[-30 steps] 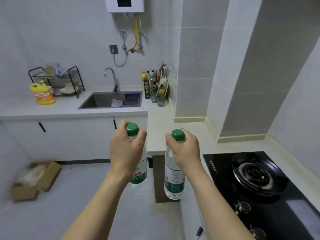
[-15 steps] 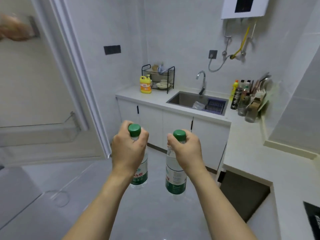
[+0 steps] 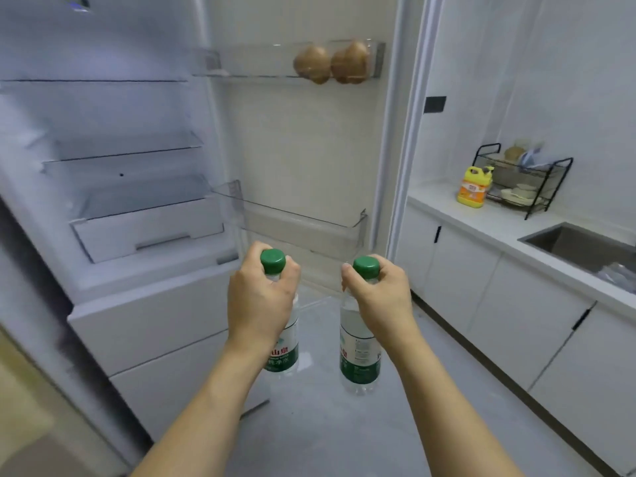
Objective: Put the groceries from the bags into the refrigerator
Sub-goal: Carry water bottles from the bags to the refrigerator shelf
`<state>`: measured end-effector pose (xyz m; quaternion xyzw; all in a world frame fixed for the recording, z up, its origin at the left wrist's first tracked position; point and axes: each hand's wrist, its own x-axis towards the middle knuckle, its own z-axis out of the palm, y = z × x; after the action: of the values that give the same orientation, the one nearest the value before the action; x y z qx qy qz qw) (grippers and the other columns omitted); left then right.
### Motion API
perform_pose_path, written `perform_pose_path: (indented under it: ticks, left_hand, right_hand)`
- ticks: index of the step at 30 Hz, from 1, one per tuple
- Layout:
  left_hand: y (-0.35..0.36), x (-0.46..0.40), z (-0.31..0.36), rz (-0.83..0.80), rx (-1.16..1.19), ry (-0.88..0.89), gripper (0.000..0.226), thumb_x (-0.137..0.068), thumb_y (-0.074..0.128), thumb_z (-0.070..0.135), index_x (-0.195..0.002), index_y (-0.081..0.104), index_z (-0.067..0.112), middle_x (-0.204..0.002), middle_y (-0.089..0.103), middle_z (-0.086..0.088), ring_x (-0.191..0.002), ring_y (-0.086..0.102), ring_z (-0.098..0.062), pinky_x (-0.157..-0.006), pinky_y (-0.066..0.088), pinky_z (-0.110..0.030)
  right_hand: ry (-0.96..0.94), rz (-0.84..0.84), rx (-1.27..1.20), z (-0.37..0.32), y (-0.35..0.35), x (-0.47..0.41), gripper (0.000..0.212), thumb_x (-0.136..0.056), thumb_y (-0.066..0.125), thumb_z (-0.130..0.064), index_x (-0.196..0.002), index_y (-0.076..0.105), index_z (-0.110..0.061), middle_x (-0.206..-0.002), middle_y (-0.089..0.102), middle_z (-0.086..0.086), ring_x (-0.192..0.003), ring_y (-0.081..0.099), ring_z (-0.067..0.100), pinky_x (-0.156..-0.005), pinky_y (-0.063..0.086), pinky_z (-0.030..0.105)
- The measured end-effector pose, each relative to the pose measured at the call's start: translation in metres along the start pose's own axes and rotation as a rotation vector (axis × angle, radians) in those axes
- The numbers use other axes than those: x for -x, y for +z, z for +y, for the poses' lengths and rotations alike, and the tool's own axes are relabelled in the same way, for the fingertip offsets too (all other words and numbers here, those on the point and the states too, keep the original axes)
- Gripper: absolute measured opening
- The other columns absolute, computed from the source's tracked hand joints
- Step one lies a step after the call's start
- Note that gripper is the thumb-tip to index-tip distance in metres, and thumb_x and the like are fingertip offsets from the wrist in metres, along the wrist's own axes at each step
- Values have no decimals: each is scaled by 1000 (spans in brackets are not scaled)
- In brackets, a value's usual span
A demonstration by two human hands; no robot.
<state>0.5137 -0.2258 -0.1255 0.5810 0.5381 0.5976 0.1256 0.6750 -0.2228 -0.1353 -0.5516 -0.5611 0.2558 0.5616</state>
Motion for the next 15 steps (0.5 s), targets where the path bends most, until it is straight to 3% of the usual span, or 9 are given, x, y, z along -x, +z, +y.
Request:
perform_pose_path:
  ticks: [7,12,15]
  left_hand:
    - [-75,-25,-42,177,-115,-52,22,-89,65,18,-75,48,21,-58,52,7,-54,50,-8,-51,38,-18]
    - [-118,-38,-70,282,-177,-104,22,-88,66,20,-76,47,21,-58,56,4,-54,54,-12,-55,43,-25]
    - [-137,-43,-80,313,-211,-125,21,-88,65,19,-76,47,19,-59,57,2,-54,54,-15,-54,42,-24]
  right_hand:
    - [-51,-191,-89,-22,103,-9,25,-83,67,-26,-72,62,-4,-72,65,14,-72,59,30,-66,50,40]
    - [-46,-309,-201,-40,161,-6,22,-86,68,-19,-72,63,-3,-72,65,17,-61,53,12,-58,44,20]
    - [-46,-355,-246,-48,186,-6,20,-85,68,-15,-71,63,-2,-72,66,18,-59,54,11,-56,43,17]
